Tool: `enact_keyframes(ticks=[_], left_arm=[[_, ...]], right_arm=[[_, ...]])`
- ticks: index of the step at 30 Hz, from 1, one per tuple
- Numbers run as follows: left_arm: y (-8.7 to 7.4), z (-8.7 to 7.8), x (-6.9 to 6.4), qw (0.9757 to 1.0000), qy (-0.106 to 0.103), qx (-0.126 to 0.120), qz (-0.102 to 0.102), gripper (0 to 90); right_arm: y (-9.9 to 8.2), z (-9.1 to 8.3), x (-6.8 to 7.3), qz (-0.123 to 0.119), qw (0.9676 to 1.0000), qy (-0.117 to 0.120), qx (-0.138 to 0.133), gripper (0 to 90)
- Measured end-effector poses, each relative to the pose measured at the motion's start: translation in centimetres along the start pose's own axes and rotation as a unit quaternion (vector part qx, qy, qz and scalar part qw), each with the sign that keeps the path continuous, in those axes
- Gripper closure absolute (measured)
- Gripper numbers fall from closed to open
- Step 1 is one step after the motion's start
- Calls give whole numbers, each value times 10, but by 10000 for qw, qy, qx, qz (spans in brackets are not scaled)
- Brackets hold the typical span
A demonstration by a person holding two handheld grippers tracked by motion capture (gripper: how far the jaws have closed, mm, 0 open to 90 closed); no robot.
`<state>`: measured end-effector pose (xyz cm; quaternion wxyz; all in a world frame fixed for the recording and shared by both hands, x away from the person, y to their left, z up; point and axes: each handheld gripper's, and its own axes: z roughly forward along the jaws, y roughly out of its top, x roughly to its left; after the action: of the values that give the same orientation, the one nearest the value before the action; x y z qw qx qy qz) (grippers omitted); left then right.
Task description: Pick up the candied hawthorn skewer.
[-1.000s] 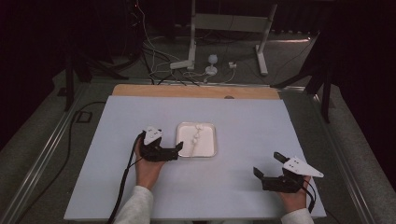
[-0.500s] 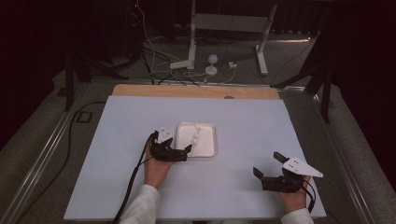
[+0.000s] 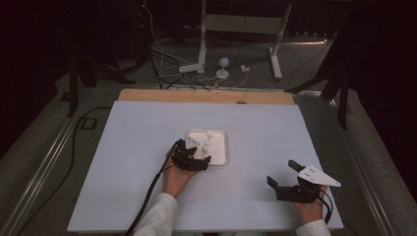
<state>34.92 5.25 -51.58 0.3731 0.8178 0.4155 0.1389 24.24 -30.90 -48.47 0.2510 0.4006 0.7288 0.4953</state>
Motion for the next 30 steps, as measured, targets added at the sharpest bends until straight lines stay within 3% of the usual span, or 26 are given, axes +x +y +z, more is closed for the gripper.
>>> enact_keyframes(ticks=[2,4,5,9,12,17,30], left_arm=[[-1,2,2,9997,2,212,-76,431],[-1,1,3,9997,12,253,-47,509],[0,0,5,9995,18,307,-75,605],[1,-4,10,9986,33,494,-181,692],[2,-6,14,9978,73,590,-301,821],[2,-7,18,9970,35,642,-443,890],[-2,-21,17,9980,-16,401,-480,900]], right_arm=[[0,0,0,4,10000,-2,1,0],[0,0,0,1,10000,-4,-1,0],[0,0,0,-2,10000,-5,-5,0],[0,0,1,-8,10000,-1,2,0],[0,0,1,-16,10000,5,7,0],[0,0,1,-15,10000,5,3,0],[0,0,1,-10,10000,0,-1,0]])
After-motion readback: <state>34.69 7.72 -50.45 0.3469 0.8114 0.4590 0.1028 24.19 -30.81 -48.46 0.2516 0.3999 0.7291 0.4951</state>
